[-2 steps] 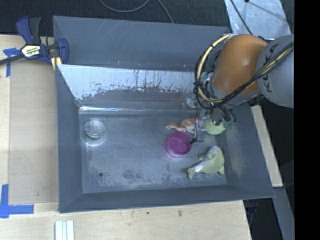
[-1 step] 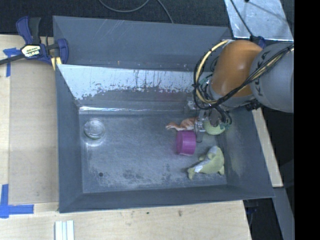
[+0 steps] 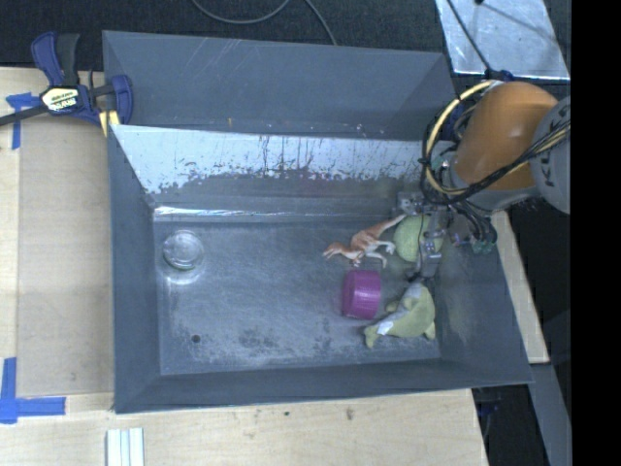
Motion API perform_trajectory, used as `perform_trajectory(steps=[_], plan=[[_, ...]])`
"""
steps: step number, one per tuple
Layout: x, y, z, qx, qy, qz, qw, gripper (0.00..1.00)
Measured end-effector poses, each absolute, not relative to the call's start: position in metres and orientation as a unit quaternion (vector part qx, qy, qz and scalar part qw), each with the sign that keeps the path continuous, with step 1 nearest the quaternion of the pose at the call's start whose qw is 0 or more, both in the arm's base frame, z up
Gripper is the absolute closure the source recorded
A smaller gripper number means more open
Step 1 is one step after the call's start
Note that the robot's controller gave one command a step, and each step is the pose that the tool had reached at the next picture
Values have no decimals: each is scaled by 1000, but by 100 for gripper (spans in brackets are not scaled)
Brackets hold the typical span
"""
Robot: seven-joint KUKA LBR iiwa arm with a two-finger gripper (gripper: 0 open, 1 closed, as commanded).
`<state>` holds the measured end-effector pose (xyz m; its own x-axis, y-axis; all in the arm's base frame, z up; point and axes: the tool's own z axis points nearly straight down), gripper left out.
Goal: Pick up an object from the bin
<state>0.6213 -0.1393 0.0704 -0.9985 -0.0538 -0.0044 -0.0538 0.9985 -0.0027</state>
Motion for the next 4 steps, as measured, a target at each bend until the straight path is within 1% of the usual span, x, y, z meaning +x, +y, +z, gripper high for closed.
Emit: perform_trajectory(steps=[1, 2, 4], plan=[[628, -153, 70, 28, 1000, 1, -1, 0], [625, -157, 71, -189, 982, 2, 2, 100], [624, -157, 74, -189, 982, 2, 1, 100]])
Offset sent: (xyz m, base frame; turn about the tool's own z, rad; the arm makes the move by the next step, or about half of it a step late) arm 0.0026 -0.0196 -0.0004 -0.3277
